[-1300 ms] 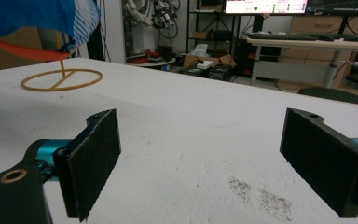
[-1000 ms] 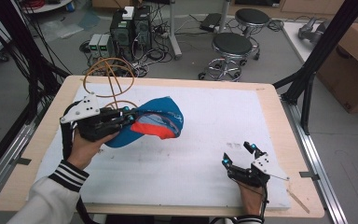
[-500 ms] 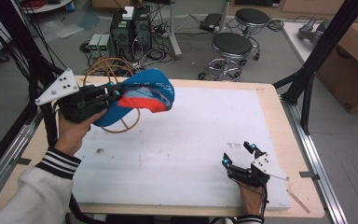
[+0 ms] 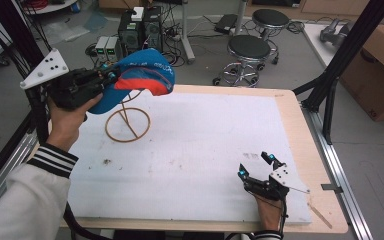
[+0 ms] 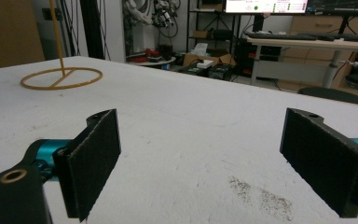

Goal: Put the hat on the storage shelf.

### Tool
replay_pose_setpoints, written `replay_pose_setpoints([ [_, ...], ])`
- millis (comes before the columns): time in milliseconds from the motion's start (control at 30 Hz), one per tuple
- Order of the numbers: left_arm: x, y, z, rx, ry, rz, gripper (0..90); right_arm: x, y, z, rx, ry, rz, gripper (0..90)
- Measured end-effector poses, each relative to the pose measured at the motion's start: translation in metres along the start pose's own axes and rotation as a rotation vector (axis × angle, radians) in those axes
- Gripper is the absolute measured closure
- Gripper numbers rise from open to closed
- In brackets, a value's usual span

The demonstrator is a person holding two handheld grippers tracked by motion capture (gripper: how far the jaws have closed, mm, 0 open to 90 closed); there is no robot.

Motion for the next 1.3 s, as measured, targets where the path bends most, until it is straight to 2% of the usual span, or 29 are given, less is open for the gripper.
replay_pose_setpoints([
  [300, -0.014, -0.023, 0.009, -0.025, -0.029, 0.053, 86.4, 0.0, 0.0, 0.0, -0.001, -0.002, -0.001, 11.4],
  [500, -0.024, -0.046, 0.003, -0.028, -0.062, 0.091, 86.4, 0.0, 0.0, 0.0, -0.006, 0.0, 0.002, 11.4],
  [667, -0.033, -0.062, -0.011, -0.01, -0.108, 0.108, 86.4, 0.0, 0.0, 0.0, -0.011, -0.004, 0.006, 11.4],
  [833, -0.041, -0.069, -0.02, -0.005, -0.135, 0.112, 86.5, 0.0, 0.0, 0.0, -0.006, -0.006, 0.005, 11.4],
  [1100, -0.048, -0.078, -0.025, -0.024, -0.2, 0.122, 86.5, 0.0, 0.0, 0.0, -0.007, -0.006, 0.005, 11.4],
  [1300, -0.054, -0.083, -0.032, -0.021, -0.278, 0.125, 86.5, 0.0, 0.0, 0.0, -0.006, -0.006, 0.006, 11.4],
])
Point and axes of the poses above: each handheld gripper's, and its own axes: x roughly backward along the jaws, z roughly out of its top, y roughly to its right, the point moved 5 cm from there along -x, roughly forward along the jaws, and after that the axes turned 2 degrees about x, right-handed, at the moved point
